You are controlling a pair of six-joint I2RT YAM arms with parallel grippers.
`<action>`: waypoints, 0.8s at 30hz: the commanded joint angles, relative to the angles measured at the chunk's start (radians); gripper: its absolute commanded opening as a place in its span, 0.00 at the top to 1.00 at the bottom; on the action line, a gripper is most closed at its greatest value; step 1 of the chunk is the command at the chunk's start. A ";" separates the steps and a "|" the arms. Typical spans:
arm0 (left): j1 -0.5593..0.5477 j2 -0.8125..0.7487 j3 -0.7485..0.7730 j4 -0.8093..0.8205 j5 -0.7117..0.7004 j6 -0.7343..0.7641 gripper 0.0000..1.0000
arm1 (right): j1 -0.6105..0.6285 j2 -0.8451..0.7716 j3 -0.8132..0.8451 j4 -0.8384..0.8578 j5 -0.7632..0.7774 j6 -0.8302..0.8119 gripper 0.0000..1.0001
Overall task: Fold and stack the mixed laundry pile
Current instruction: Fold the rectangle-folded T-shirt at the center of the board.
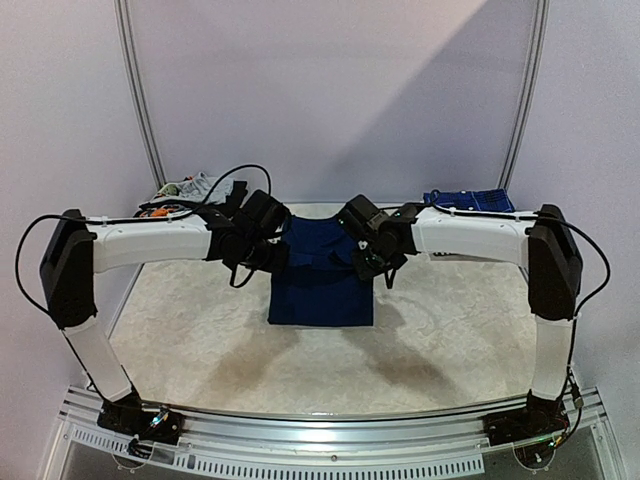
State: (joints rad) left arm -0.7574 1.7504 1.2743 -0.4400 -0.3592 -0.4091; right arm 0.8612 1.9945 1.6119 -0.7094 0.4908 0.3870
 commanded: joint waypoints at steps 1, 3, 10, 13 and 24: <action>0.032 0.053 0.040 0.031 0.020 0.038 1.00 | -0.032 0.069 0.047 0.025 -0.008 -0.042 1.00; 0.041 0.078 0.052 0.035 0.020 0.040 1.00 | -0.044 0.093 0.058 0.031 -0.017 -0.048 1.00; 0.070 0.160 0.085 0.054 0.034 0.045 1.00 | -0.077 0.151 0.082 0.067 -0.043 -0.071 1.00; 0.080 0.183 0.092 0.068 0.038 0.046 1.00 | -0.083 0.171 0.097 0.078 -0.048 -0.086 1.00; 0.097 0.250 0.134 0.064 0.004 0.032 1.00 | -0.111 0.261 0.162 0.081 -0.067 -0.111 1.00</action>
State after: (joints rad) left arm -0.6815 1.9720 1.3808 -0.3782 -0.3252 -0.3737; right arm 0.7708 2.2169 1.7439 -0.6361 0.4278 0.2882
